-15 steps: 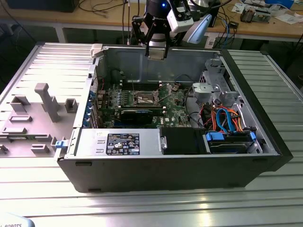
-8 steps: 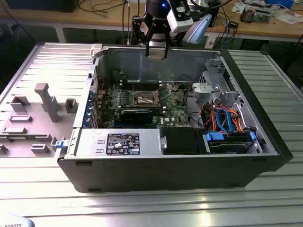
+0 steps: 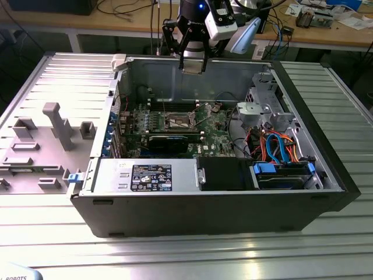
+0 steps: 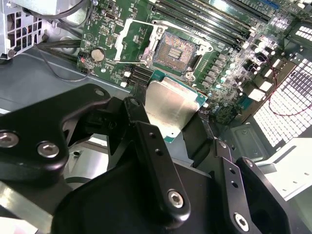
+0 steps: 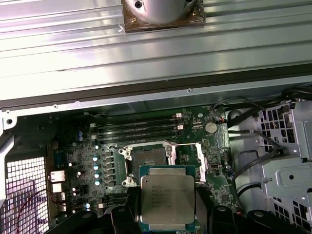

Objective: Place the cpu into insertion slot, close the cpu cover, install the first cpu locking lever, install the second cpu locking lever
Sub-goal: 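Place the cpu into insertion slot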

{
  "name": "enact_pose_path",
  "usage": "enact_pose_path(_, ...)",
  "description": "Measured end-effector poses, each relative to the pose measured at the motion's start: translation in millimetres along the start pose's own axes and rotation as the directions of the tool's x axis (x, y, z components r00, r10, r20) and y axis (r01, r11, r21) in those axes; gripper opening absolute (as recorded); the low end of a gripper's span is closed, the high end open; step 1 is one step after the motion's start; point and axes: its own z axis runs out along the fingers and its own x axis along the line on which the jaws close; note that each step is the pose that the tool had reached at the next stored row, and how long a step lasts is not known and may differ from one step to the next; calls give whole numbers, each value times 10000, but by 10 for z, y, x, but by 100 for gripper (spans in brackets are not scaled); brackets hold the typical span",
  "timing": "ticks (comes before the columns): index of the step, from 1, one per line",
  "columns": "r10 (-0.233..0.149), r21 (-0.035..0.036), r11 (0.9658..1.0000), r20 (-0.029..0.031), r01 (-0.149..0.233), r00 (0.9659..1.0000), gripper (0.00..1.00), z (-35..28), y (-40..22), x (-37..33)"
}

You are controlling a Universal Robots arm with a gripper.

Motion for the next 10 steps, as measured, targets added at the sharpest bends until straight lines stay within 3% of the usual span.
enact_pose_path(10, 86, -2, 10000, 8, -86, 10000, 54, 0, 0, 0)
